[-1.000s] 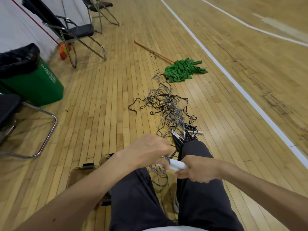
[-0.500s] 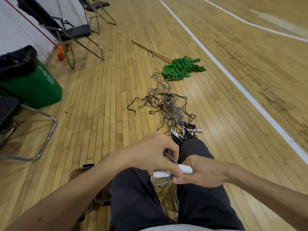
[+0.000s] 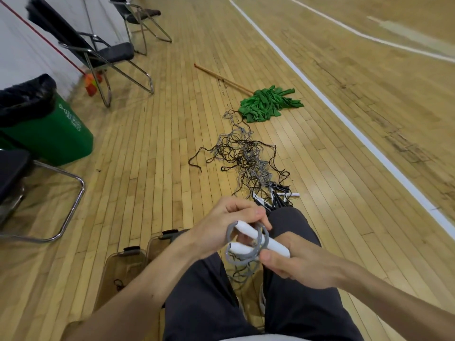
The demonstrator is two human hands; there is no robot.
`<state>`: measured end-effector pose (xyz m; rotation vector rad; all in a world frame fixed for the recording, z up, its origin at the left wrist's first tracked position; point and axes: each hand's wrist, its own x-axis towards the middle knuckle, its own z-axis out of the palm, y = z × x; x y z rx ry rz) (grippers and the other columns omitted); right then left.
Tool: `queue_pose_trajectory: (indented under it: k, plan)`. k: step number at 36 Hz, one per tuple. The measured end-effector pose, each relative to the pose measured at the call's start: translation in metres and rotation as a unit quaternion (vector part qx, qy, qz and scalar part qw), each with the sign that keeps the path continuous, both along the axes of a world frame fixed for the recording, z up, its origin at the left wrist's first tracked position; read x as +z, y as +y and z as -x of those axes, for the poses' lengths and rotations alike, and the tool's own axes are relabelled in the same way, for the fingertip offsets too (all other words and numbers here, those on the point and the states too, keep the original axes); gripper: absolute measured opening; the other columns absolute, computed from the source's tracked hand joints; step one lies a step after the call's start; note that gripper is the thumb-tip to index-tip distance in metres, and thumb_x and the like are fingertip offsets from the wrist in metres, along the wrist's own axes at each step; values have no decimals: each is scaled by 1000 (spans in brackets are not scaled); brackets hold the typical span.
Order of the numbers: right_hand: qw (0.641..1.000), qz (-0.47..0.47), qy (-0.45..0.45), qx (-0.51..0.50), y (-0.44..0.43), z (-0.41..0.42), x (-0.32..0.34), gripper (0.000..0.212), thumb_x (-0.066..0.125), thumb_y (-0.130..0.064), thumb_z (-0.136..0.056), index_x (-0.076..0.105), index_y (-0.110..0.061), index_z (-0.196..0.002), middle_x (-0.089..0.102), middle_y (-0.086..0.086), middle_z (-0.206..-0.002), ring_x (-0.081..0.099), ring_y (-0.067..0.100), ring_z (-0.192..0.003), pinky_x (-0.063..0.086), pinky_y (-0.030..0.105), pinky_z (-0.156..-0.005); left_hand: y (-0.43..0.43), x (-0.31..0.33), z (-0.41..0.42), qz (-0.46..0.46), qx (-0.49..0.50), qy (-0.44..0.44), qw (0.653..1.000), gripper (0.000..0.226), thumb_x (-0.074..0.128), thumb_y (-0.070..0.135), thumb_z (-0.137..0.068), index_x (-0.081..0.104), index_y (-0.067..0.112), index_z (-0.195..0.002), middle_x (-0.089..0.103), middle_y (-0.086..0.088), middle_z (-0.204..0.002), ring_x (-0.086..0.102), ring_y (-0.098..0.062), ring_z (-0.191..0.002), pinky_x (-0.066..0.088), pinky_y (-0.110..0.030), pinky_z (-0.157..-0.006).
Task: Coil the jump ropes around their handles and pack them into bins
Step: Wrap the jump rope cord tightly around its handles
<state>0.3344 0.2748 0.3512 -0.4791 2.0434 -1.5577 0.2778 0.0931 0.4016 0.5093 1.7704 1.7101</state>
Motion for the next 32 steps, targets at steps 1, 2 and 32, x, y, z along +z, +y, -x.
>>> queue_pose_trajectory:
  k: [1,2,32]
  plan:
    - [1000,19,-5,-12,0,0,0,68,49,-86,-78,42,-22,-57,35,-3,-54,29,14,-49,28,27,-50,1,-2,-3,-4,24,-2,1000,35,56,20,-97,76,23,-69,65,7,-62,56,-5,-57,45,-17,-58]
    - [999,38,-12,-26,-1,0,0,66,50,-86,-78,43,-24,-56,35,-5,-53,28,12,-48,28,22,-49,1,-4,-5,-9,48,-6,999,35,57,18,-97,76,23,-68,66,7,-66,59,-5,-62,48,-17,-61]
    - [941,-96,23,-325,0,30,-37,72,41,-87,-74,47,-17,-64,40,-1,-56,33,14,-50,28,32,-56,1,-34,-13,370,52,331,866,18,53,36,-101,62,22,-107,58,4,-67,53,-17,-59,45,-36,-59]
